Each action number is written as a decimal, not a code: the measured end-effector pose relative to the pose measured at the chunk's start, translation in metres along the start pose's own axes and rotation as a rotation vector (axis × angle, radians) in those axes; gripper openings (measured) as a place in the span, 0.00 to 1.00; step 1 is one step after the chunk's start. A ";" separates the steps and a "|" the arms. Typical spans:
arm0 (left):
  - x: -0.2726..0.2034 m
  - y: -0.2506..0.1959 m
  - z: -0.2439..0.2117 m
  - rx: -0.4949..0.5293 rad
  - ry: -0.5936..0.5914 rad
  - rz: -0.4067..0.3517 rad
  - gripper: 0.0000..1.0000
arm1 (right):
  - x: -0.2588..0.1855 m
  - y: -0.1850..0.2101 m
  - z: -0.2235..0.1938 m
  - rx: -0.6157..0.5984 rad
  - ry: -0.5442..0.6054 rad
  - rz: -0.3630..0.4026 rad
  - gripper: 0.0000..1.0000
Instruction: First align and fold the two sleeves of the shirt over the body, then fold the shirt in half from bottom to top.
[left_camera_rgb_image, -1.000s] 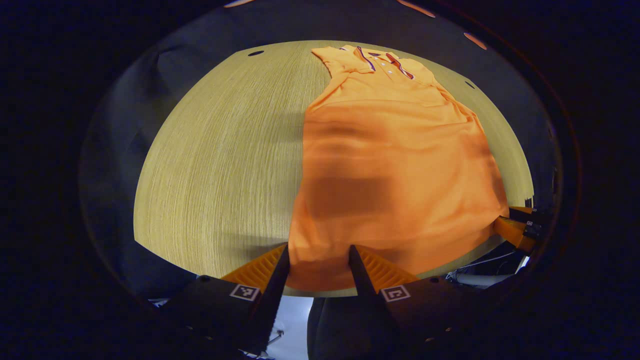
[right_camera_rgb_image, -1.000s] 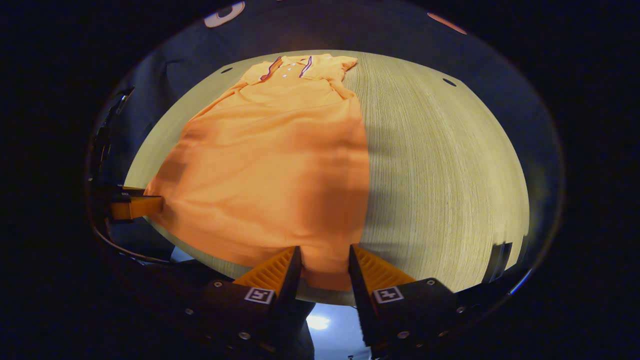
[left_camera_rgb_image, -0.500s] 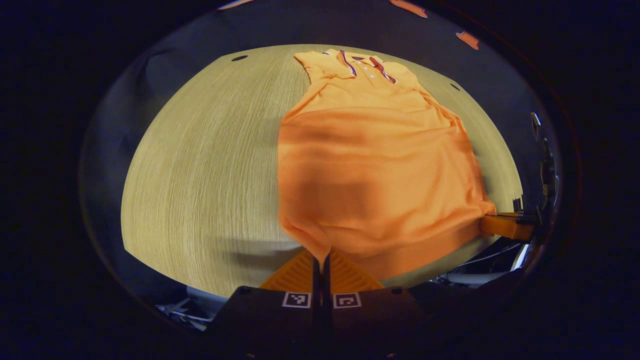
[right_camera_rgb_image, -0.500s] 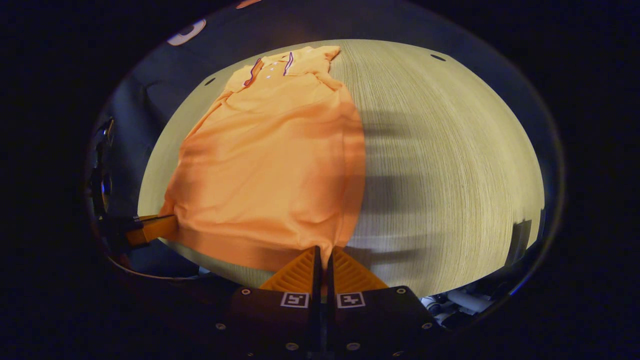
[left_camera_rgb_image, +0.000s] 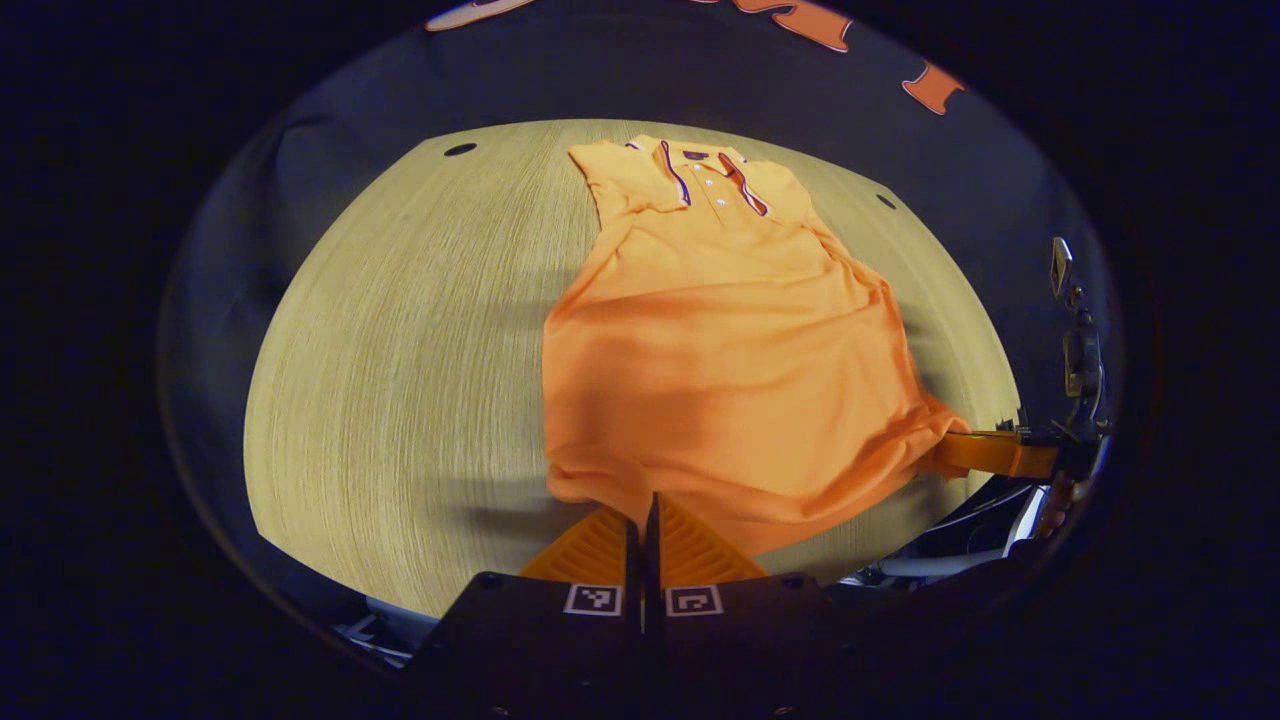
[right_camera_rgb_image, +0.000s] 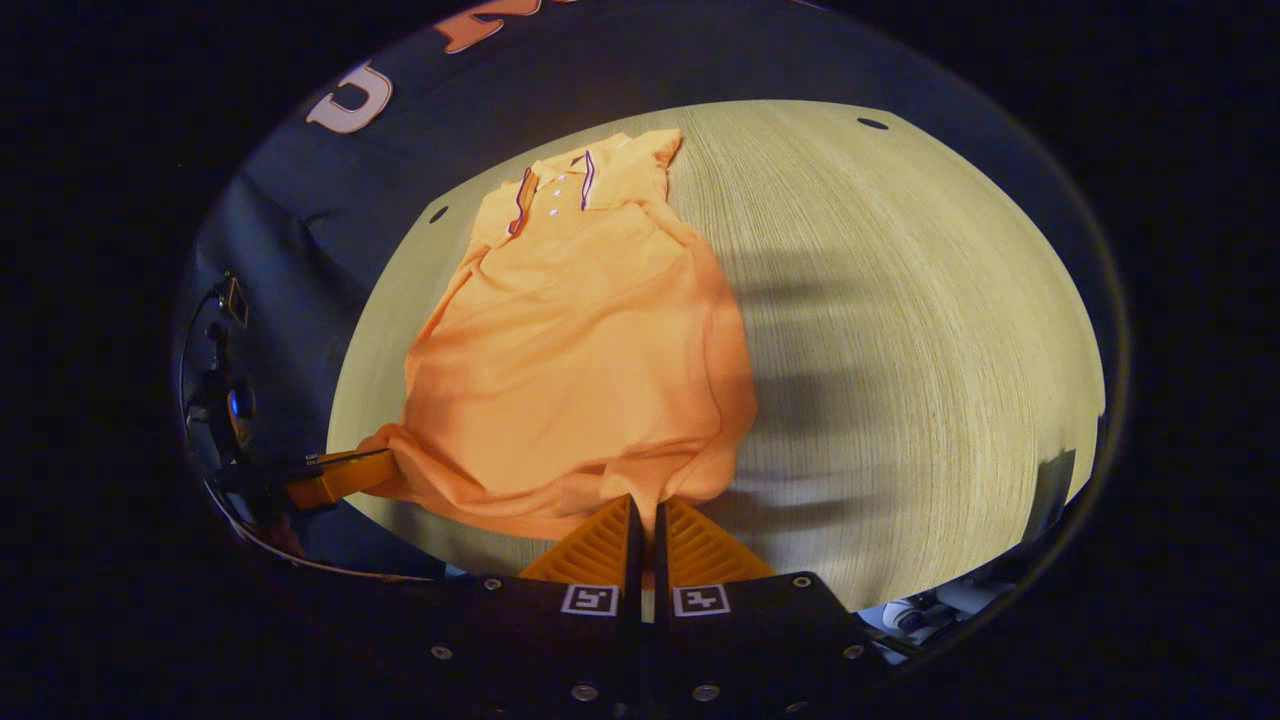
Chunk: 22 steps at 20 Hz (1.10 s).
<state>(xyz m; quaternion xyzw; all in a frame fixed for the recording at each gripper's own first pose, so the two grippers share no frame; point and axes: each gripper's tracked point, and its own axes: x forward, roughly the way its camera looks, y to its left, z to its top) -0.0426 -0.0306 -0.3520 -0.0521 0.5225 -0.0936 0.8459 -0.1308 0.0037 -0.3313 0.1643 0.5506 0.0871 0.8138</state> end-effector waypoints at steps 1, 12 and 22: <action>0.001 0.000 0.009 0.013 -0.013 0.001 0.02 | 0.001 -0.005 0.007 -0.017 -0.016 -0.022 0.06; 0.007 0.003 0.106 0.038 -0.125 -0.019 0.02 | -0.003 -0.021 0.081 -0.162 -0.143 -0.165 0.06; 0.010 0.000 0.184 0.064 -0.198 -0.038 0.01 | -0.003 -0.008 0.163 -0.195 -0.221 -0.183 0.06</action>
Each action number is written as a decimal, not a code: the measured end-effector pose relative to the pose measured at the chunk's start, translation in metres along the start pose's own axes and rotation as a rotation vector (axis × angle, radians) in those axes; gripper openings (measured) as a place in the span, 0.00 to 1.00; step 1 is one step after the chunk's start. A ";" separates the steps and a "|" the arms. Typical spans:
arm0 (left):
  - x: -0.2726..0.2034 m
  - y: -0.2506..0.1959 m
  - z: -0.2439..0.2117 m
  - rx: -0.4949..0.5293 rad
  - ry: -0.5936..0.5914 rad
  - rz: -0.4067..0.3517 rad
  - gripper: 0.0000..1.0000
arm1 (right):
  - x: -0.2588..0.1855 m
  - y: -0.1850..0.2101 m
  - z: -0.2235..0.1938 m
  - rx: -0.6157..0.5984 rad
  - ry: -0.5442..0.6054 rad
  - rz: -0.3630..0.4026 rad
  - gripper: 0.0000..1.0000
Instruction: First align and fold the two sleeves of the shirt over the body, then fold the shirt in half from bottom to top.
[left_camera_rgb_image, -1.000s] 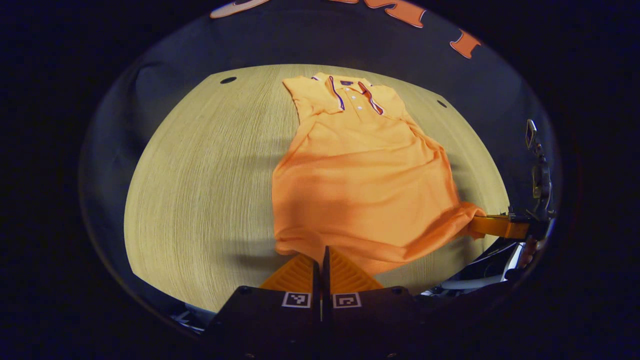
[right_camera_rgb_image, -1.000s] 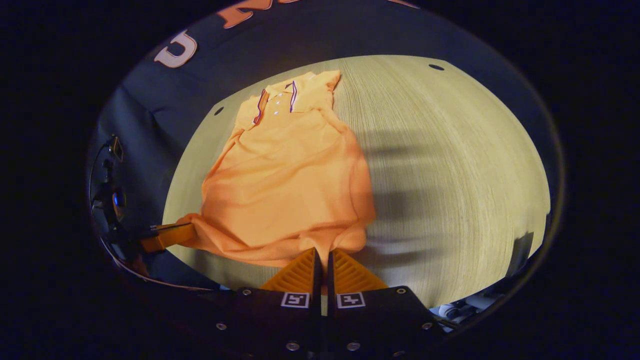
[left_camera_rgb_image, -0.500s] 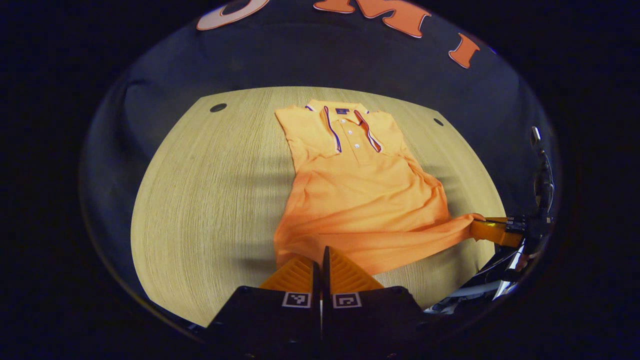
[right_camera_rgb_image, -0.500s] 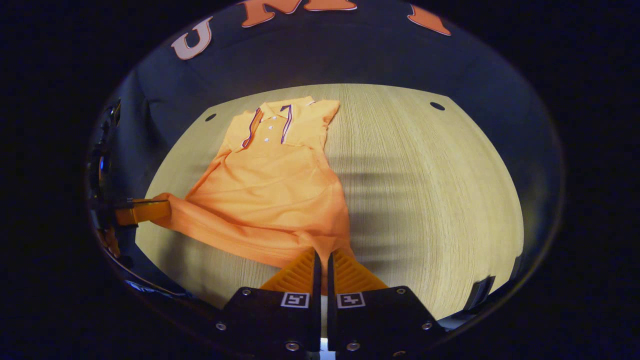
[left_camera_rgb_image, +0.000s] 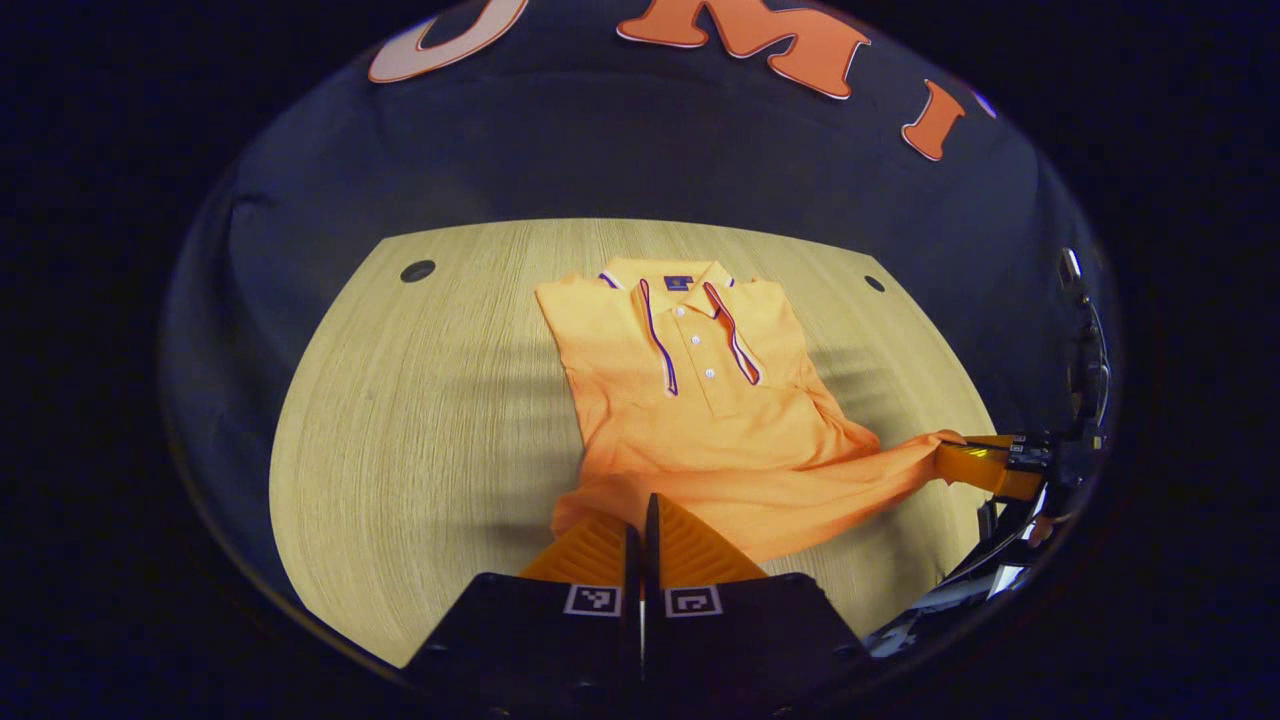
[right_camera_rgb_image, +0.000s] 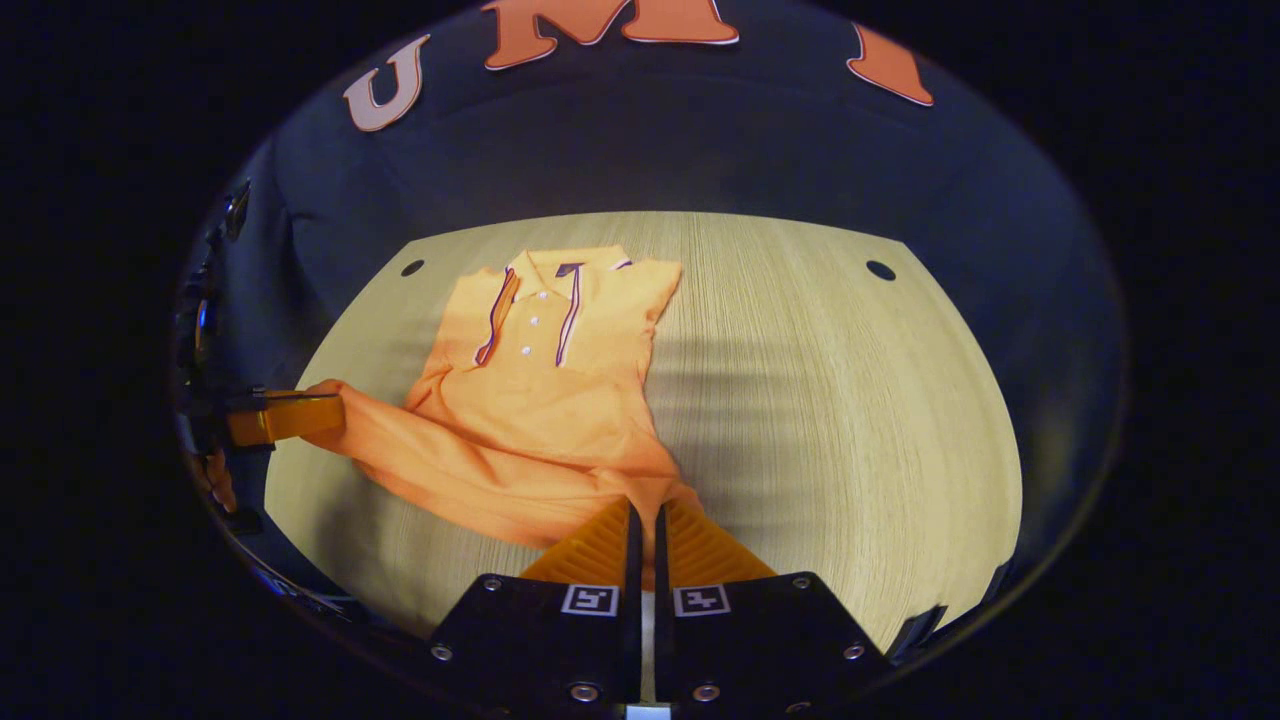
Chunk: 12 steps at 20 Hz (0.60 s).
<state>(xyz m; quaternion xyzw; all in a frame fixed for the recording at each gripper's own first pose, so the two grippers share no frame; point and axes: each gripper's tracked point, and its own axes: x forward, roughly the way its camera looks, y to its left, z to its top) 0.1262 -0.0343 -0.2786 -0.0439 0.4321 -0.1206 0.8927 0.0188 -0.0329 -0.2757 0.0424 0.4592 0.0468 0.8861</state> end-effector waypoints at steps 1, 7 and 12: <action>0.001 0.002 0.008 -0.006 -0.006 -0.002 0.01 | 0.002 0.001 0.009 -0.001 -0.008 0.000 0.06; 0.019 0.018 0.049 -0.037 -0.021 -0.014 0.01 | 0.021 0.002 0.048 -0.027 -0.017 -0.010 0.06; 0.050 0.036 0.086 -0.036 -0.014 -0.009 0.01 | 0.050 0.000 0.082 -0.028 -0.005 -0.025 0.06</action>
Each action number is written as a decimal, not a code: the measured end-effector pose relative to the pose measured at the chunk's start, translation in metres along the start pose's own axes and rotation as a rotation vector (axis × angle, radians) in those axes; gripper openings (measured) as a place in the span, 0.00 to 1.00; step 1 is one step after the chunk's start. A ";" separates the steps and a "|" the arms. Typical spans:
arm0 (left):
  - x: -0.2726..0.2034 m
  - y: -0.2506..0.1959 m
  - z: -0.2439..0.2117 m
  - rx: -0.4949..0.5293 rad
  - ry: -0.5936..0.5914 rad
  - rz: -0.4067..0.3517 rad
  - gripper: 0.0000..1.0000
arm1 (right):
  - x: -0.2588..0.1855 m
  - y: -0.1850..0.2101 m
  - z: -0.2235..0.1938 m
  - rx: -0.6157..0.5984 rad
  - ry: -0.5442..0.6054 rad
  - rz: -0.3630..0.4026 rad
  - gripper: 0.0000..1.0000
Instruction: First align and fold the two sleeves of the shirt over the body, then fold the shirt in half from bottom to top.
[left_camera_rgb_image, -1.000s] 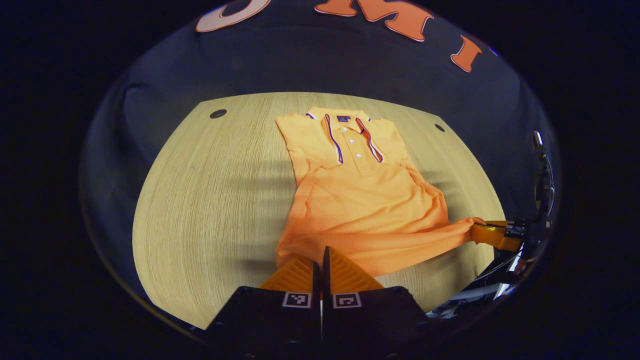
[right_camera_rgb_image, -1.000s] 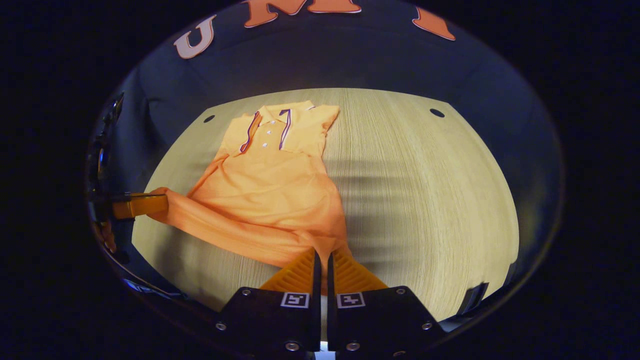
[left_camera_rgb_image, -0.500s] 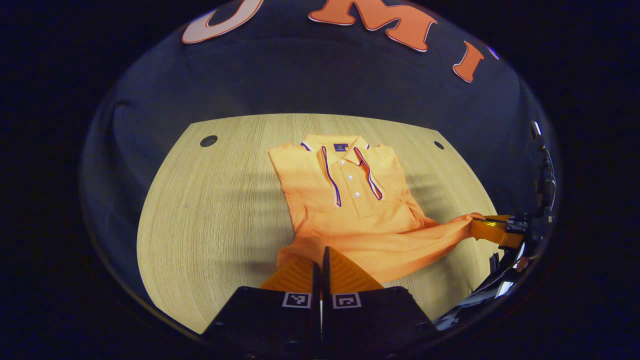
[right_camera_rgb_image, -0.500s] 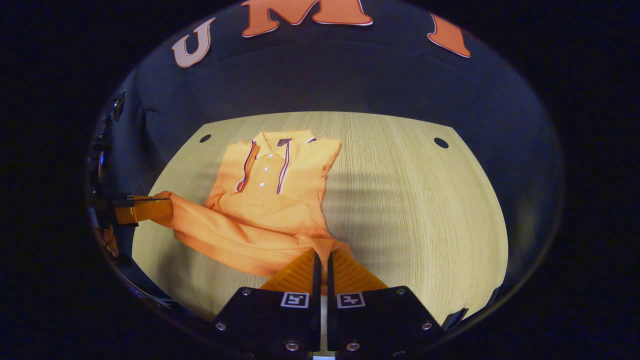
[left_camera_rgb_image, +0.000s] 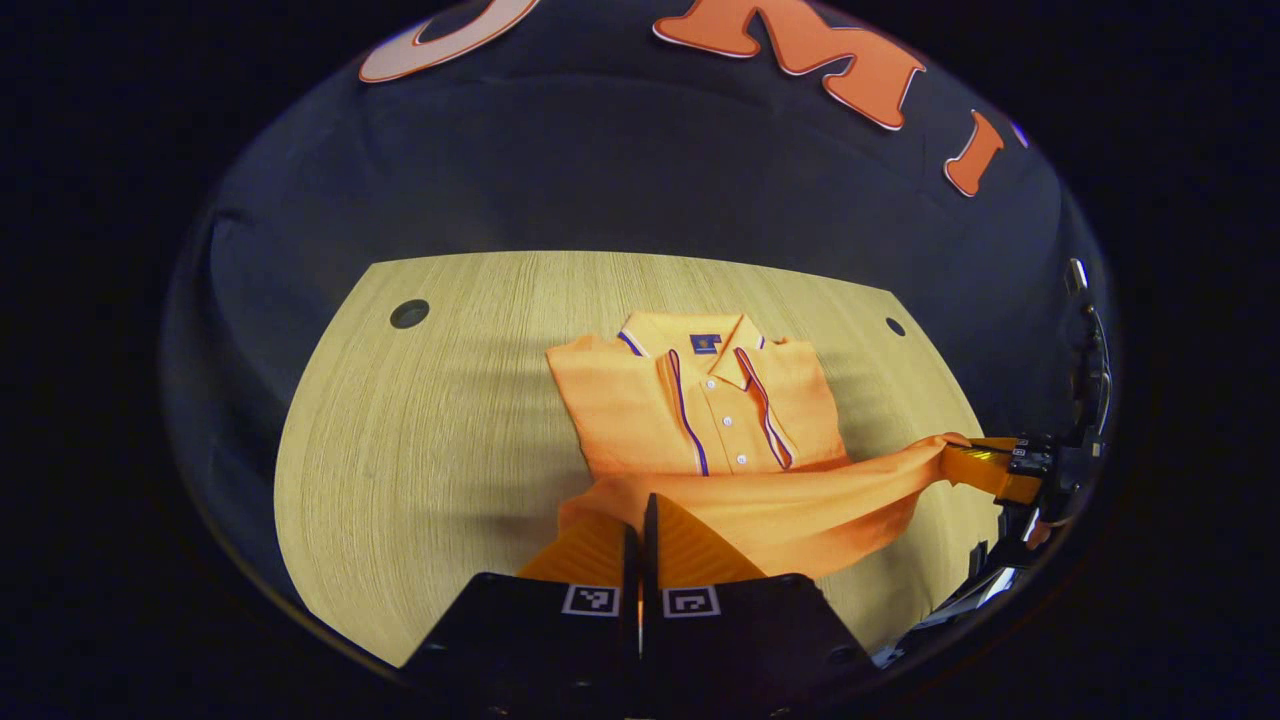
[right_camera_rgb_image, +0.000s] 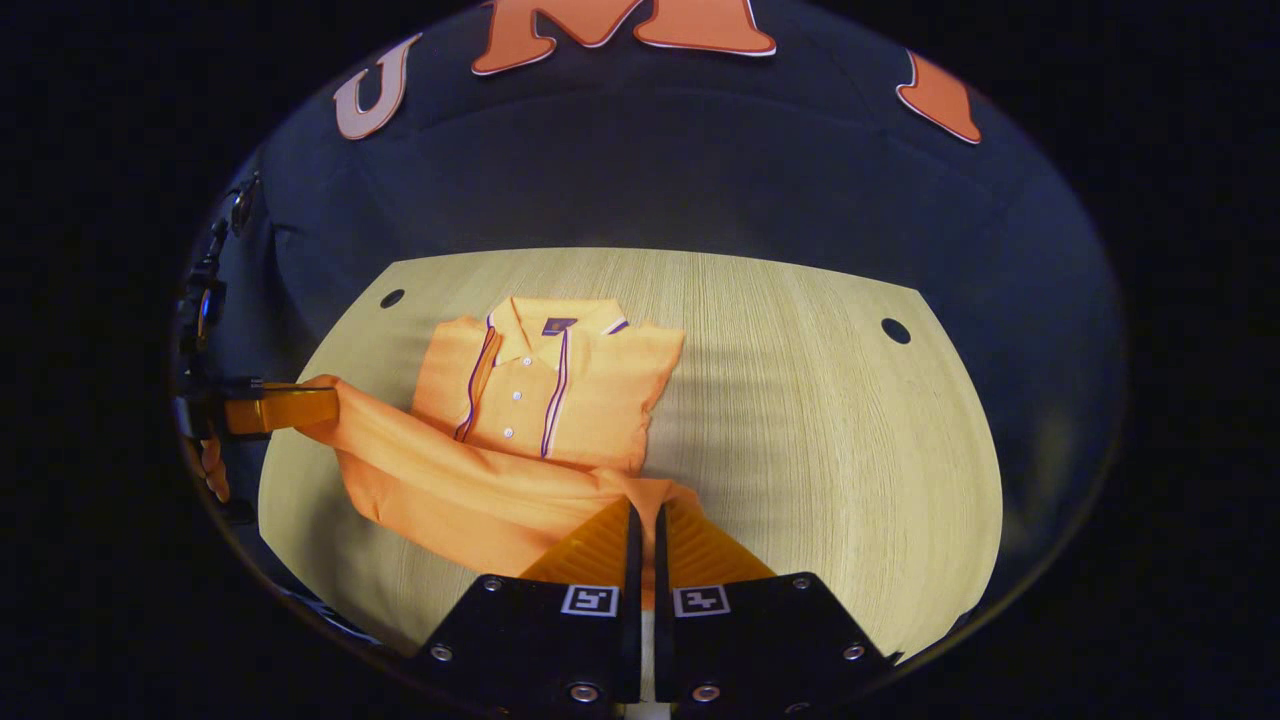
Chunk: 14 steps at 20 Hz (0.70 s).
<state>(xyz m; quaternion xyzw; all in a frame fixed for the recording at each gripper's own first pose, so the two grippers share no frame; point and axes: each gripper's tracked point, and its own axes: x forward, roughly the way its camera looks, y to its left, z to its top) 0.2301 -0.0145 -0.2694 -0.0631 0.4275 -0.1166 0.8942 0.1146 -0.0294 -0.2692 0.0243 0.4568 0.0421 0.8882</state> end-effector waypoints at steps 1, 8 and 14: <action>0.006 0.003 0.007 -0.008 0.001 0.001 0.01 | 0.005 0.001 0.006 0.007 0.005 0.001 0.06; 0.046 0.021 0.051 0.007 0.006 0.002 0.01 | 0.046 -0.001 0.050 0.014 0.022 -0.015 0.06; 0.079 0.033 0.078 0.058 0.003 0.024 0.01 | 0.088 -0.004 0.080 0.003 0.037 -0.040 0.06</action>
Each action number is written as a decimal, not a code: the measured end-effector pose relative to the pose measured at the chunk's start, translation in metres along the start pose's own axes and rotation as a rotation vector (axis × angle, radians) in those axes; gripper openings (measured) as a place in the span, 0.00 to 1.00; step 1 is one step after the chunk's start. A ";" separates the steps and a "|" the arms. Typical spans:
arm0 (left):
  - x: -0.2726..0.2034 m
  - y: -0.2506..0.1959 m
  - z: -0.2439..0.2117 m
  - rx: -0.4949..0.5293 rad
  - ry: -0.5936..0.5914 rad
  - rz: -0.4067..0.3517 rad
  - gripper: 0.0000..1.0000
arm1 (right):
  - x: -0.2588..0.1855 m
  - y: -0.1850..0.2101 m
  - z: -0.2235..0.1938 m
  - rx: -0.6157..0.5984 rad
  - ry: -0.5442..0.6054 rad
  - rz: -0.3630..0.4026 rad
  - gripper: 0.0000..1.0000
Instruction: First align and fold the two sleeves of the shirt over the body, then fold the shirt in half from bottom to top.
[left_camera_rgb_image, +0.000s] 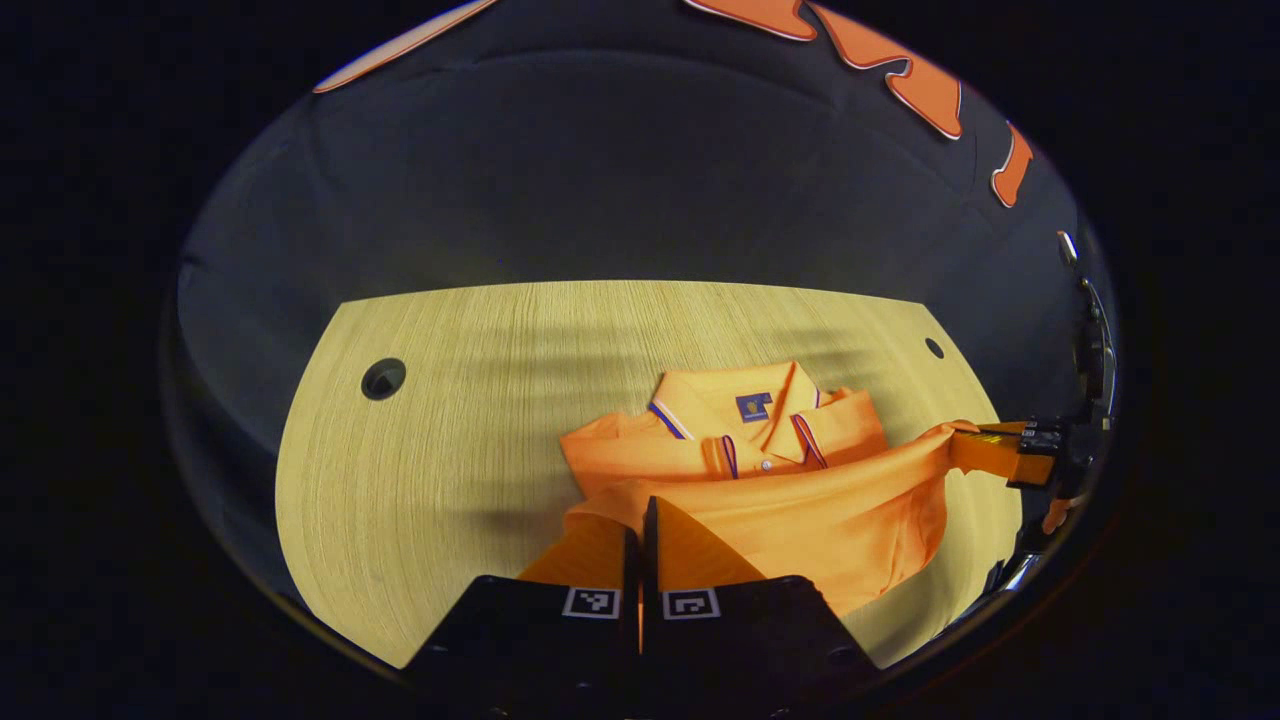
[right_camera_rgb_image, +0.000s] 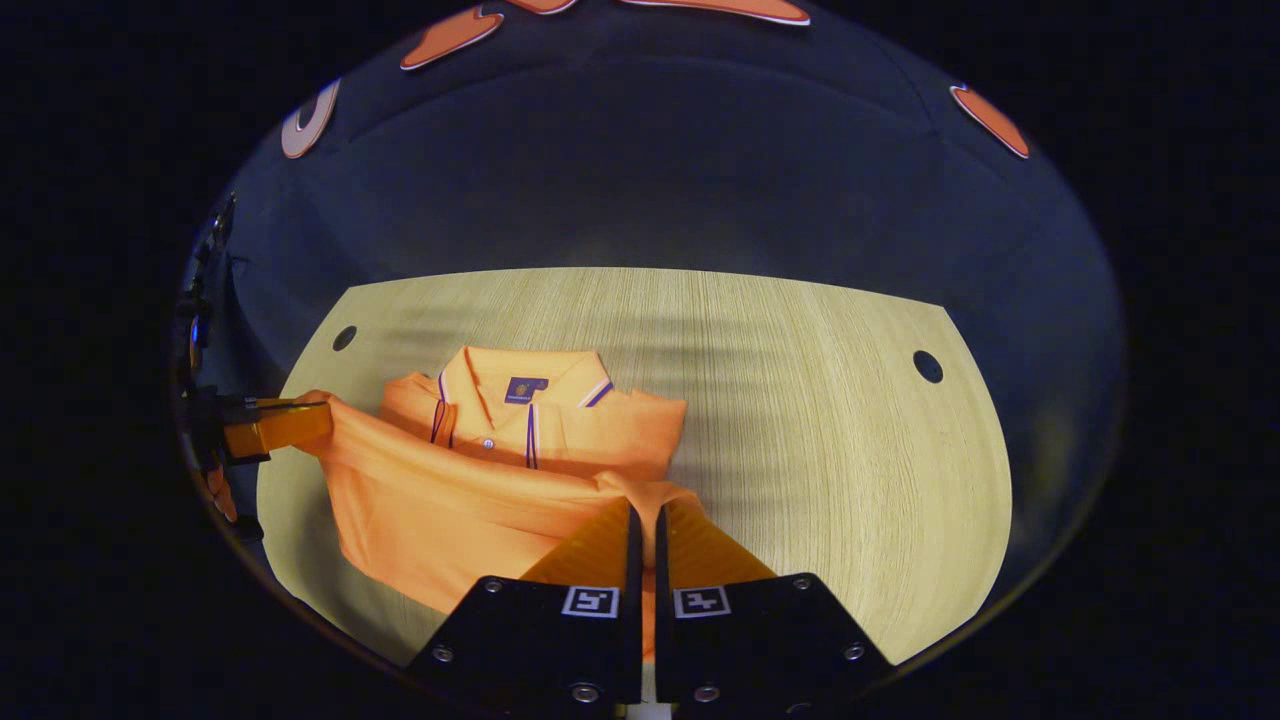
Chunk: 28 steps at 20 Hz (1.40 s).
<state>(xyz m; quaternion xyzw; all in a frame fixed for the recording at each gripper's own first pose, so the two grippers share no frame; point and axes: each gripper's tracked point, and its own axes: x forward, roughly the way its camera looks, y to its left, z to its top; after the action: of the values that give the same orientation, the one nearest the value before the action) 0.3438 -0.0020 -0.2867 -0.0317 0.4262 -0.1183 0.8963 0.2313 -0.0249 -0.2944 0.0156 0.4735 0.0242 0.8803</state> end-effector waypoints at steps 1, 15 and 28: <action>0.006 0.003 0.004 0.004 -0.002 0.005 0.01 | 0.007 -0.001 0.004 -0.008 0.005 -0.004 0.06; 0.069 0.031 0.019 0.030 0.033 0.035 0.12 | 0.067 -0.002 0.022 0.192 0.070 0.026 0.31; 0.015 0.043 0.059 0.042 -0.118 0.141 0.98 | 0.004 -0.032 0.039 0.141 -0.133 -0.051 0.98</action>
<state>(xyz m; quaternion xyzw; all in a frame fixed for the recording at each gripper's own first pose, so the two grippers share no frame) 0.4060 0.0341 -0.2674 0.0102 0.3715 -0.0616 0.9263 0.2665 -0.0569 -0.2778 0.0672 0.4148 -0.0327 0.9068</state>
